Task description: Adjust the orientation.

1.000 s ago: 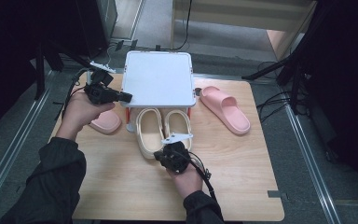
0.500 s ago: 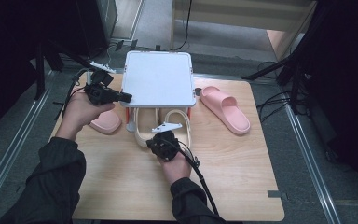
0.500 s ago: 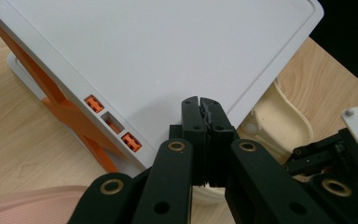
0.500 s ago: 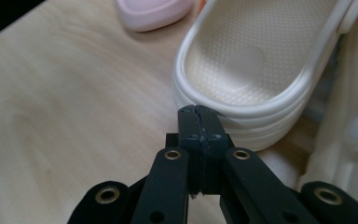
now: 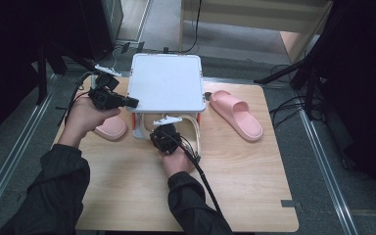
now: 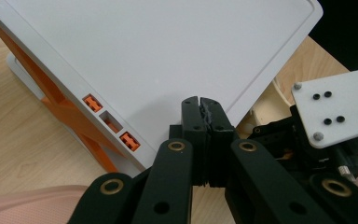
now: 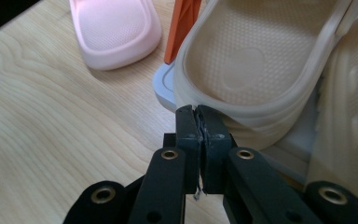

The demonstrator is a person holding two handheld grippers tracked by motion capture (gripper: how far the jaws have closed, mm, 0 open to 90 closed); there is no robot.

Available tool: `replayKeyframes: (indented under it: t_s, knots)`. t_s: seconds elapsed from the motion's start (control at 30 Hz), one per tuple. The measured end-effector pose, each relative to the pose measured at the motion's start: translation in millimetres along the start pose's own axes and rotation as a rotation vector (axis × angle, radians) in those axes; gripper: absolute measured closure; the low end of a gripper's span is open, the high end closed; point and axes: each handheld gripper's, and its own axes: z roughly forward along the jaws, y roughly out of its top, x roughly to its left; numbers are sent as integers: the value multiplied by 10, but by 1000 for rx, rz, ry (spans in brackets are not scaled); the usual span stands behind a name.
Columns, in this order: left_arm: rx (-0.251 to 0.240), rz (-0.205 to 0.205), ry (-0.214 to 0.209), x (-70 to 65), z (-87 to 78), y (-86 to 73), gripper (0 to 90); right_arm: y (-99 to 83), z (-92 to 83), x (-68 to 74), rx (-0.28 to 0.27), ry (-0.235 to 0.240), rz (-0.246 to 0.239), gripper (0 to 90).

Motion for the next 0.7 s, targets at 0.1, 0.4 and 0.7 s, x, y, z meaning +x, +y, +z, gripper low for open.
replayKeyframes:
  t_s: [0.1, 0.4, 0.7]
  knots:
    - [0, 0, 0, 0, 0, 0, 892, -5, -44, -10, 4, 23, 15, 900]
    - [-2, -5, -1, 7, -2, -5, 891, -123, -415, 60, -33, 91, -21, 900]
    - [-2, -6, 0, 5, -3, -6, 890, -334, -844, -55, -36, 113, -33, 829]
